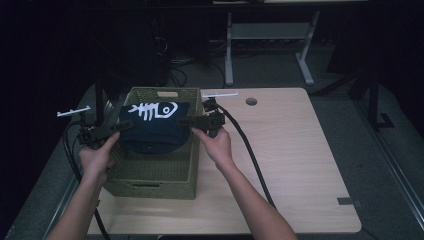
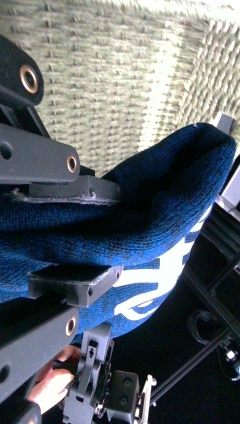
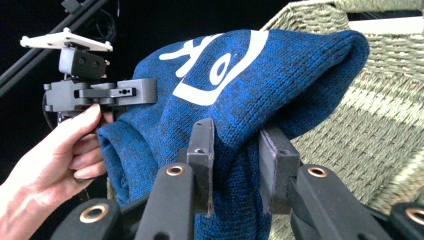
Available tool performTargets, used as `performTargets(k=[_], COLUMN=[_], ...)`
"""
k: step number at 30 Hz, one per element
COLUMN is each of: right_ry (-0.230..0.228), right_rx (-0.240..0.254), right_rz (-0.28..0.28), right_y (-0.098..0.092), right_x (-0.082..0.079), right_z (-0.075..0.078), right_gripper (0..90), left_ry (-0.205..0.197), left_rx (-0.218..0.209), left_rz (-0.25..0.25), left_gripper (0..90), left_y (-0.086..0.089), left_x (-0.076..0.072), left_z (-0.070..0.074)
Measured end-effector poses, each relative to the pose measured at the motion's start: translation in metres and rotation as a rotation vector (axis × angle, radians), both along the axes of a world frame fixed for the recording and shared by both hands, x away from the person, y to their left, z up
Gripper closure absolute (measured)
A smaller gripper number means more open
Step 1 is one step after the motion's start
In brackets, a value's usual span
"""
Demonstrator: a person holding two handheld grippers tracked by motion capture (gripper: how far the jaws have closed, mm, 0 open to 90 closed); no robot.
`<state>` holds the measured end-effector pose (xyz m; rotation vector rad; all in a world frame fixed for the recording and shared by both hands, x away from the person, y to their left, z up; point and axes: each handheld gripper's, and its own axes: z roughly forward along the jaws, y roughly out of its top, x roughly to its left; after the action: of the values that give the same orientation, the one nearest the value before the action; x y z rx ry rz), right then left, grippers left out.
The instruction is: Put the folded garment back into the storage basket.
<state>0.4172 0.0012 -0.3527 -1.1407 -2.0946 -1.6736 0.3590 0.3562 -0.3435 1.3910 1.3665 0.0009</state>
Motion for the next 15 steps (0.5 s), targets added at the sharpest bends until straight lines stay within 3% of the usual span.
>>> performTargets(k=[10, 15], right_ry=[0.022, 0.031], right_rx=[-0.023, -0.042], right_rz=[0.015, 0.02], right_y=[0.015, 0.02], right_x=[0.001, 0.001], right_z=[-0.013, -0.018], right_gripper=[70.6, 70.5], left_ry=[0.055, 0.077], left_rx=[-0.001, 0.018], left_rz=[0.005, 0.003], left_gripper=[64.4, 63.7], left_y=[0.015, 0.018], left_x=[0.001, 0.001], left_z=[-0.012, -0.016])
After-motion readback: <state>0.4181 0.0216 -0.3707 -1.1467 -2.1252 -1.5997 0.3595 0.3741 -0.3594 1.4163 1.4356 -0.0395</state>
